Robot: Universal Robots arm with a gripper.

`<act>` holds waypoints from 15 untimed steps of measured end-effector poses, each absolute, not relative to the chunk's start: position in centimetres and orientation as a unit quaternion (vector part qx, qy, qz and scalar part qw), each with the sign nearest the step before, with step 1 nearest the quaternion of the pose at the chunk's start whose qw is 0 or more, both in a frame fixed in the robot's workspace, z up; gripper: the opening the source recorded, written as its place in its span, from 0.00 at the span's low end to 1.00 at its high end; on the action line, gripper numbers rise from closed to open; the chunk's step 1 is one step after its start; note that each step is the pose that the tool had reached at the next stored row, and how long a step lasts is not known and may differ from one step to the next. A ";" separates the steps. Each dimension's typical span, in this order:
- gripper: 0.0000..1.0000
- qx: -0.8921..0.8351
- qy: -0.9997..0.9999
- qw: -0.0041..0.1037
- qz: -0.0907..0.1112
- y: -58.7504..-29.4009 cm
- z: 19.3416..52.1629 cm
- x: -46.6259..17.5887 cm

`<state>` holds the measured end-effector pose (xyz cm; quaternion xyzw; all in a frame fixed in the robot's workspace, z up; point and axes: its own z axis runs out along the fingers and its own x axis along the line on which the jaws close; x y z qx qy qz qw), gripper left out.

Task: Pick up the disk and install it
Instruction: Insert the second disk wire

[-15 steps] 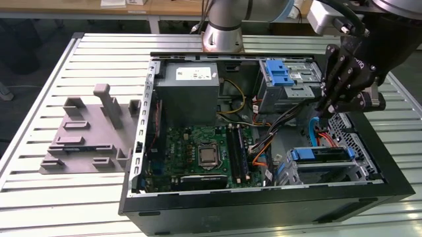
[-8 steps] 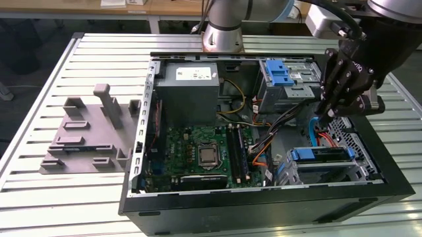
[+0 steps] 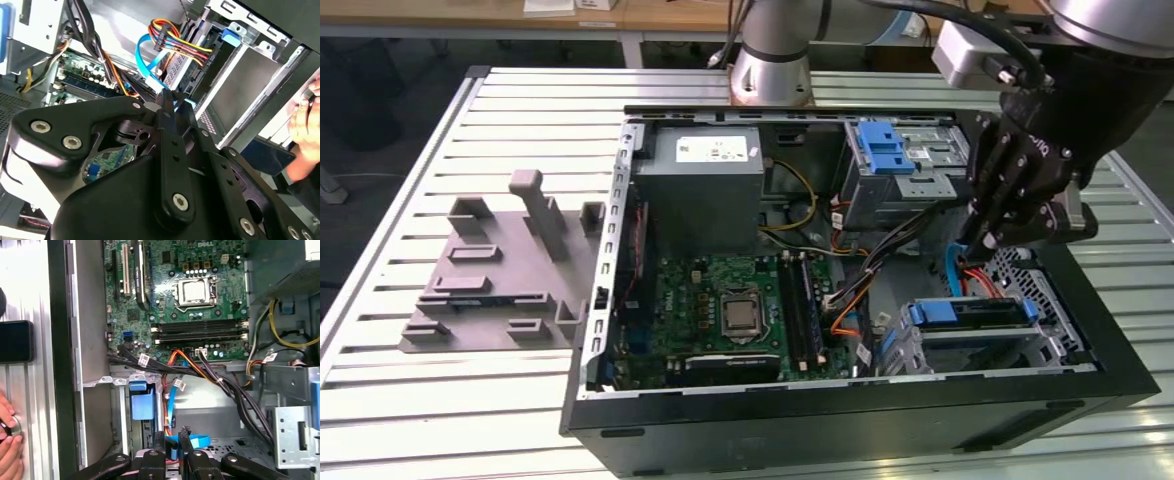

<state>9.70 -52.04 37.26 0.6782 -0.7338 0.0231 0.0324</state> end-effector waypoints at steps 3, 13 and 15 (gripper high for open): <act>0.25 0.678 -0.734 0.037 0.028 -52.0 37.0 9.7; 0.16 0.678 -0.734 0.036 0.027 -51.9 36.2 9.8; 0.16 0.678 -0.734 0.036 0.027 -51.9 36.0 9.8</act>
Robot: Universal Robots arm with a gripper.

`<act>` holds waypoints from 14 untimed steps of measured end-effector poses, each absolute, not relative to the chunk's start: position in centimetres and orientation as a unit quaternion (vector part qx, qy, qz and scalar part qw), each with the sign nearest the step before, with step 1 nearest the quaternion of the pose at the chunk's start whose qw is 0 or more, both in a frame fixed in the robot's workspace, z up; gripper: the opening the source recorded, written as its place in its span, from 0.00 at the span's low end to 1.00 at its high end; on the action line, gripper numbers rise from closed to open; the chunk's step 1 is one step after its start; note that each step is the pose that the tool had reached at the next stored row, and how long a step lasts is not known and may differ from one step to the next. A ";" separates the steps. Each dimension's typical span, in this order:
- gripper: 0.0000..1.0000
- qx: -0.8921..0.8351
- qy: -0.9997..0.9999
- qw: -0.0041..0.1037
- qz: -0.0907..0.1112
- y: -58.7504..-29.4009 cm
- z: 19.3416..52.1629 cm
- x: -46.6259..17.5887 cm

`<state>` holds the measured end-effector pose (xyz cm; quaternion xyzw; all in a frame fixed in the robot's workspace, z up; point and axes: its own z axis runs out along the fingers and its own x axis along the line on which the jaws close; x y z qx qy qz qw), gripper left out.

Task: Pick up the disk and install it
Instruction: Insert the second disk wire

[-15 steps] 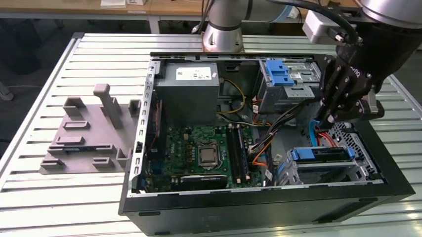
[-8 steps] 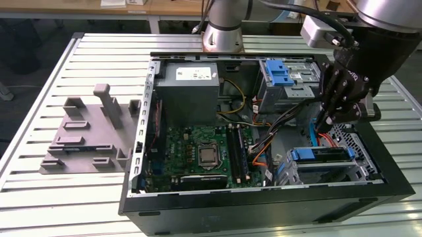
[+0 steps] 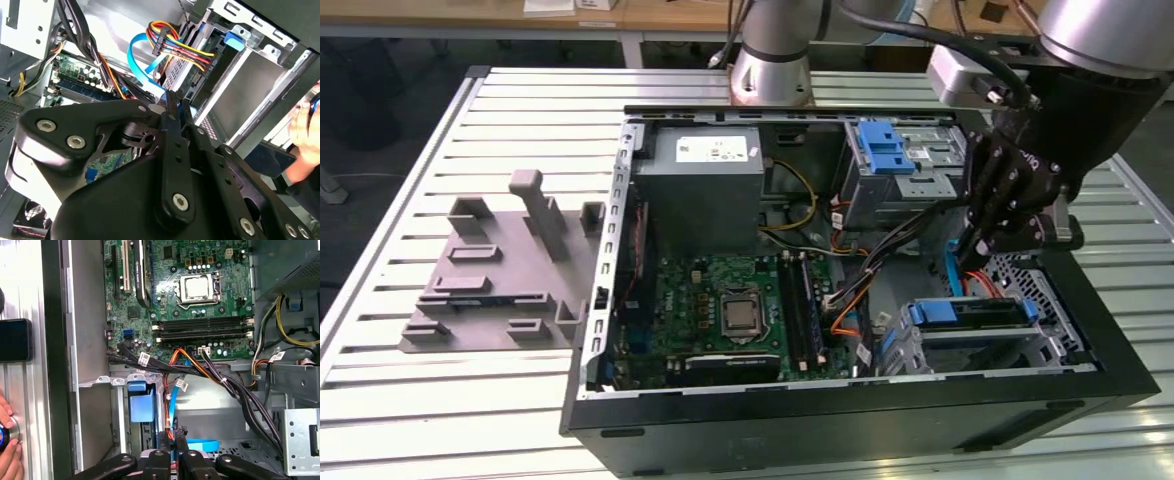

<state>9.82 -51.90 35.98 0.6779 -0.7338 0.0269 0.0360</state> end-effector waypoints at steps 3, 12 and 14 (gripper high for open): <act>0.16 0.678 -0.734 0.036 0.027 -52.1 35.6 9.8; 0.16 0.678 -0.734 0.035 0.026 -52.3 35.4 10.0; 0.16 0.678 -0.734 0.035 0.025 -52.3 35.3 10.3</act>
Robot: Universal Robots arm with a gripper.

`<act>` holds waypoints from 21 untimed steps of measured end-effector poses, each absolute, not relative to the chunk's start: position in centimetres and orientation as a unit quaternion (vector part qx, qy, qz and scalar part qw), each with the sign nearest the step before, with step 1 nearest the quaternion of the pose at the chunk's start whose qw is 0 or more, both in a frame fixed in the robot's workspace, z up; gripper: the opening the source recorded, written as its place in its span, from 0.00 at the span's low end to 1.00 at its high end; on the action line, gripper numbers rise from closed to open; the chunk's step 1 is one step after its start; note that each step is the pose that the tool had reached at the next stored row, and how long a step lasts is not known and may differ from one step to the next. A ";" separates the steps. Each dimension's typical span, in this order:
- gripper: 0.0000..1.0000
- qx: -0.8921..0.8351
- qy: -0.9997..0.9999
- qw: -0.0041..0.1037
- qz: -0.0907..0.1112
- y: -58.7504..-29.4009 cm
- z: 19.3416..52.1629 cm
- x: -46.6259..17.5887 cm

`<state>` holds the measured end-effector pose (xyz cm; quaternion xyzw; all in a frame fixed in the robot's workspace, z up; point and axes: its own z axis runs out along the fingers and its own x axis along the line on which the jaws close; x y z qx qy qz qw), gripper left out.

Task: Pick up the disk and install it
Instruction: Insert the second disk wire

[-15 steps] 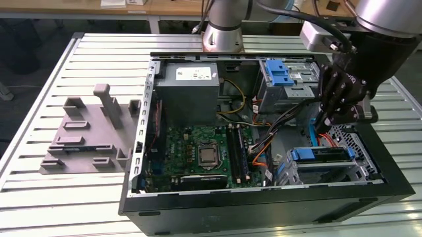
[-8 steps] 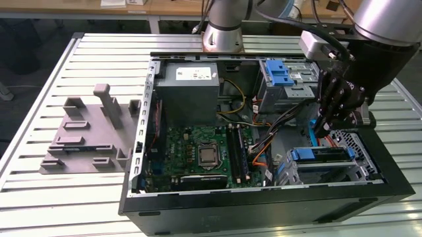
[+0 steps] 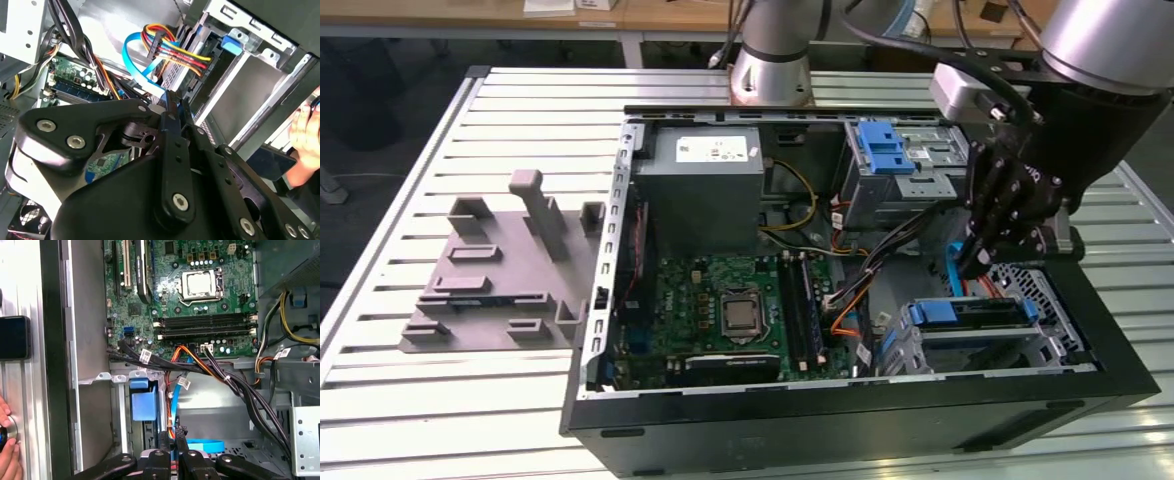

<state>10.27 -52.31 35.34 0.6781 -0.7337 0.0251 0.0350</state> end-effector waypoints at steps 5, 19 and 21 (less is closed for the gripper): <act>0.16 0.678 -0.734 0.026 0.015 -53.0 34.9 10.4; 0.16 0.679 -0.734 0.001 -0.012 -55.0 34.4 10.4; 0.16 0.679 -0.734 0.001 -0.012 -55.0 34.4 10.4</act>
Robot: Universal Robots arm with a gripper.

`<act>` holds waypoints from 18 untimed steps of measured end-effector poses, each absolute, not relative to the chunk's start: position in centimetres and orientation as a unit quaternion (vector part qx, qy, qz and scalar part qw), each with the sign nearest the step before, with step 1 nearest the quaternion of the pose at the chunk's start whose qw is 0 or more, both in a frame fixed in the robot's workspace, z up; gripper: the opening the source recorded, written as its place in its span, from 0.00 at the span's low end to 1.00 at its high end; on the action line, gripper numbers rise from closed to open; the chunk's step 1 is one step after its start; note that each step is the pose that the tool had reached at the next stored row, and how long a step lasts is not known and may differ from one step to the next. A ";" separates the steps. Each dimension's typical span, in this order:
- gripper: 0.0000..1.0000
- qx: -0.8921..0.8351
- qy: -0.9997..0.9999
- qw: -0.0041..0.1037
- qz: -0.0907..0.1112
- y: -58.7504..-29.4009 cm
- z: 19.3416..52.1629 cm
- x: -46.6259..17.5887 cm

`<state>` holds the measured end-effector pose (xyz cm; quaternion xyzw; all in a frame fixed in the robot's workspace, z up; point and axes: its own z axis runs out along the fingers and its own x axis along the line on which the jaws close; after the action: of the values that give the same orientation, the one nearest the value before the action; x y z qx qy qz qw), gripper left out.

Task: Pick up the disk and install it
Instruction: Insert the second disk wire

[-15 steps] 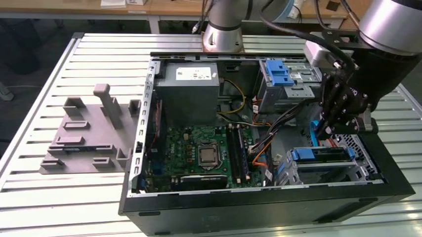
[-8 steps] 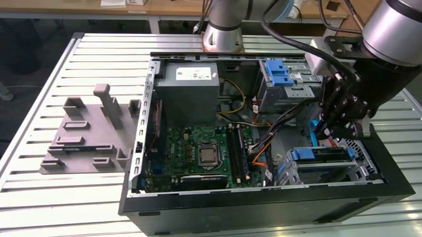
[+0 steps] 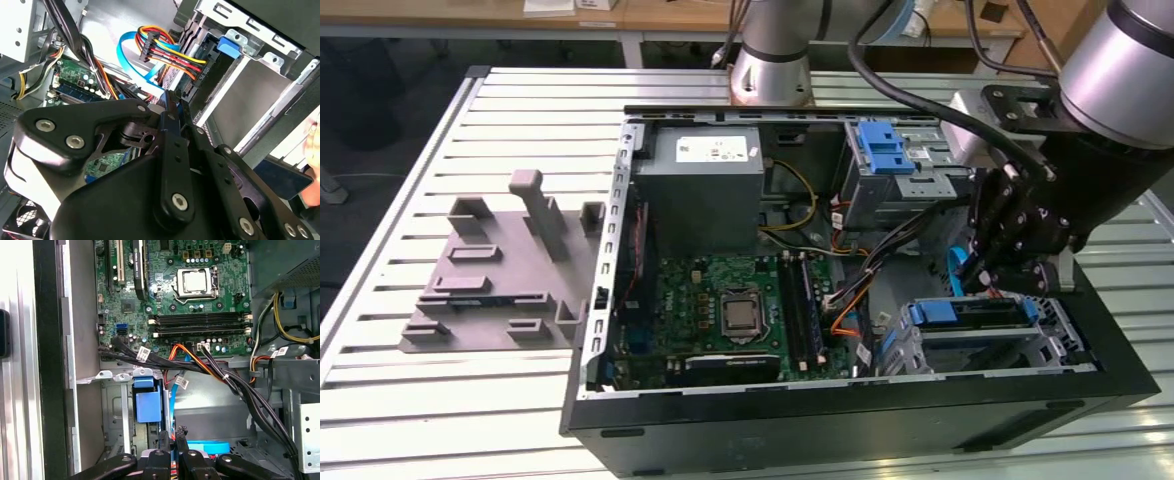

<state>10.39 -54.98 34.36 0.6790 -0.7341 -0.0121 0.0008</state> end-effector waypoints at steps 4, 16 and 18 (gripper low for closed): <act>0.16 0.679 -0.734 0.001 -0.012 -55.0 34.4 10.4; 0.16 0.679 -0.734 0.001 -0.012 -55.4 34.3 10.4; 0.16 0.679 -0.734 0.001 -0.012 -55.4 34.3 10.4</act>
<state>10.39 -55.45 34.34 0.6790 -0.7341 -0.0121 0.0008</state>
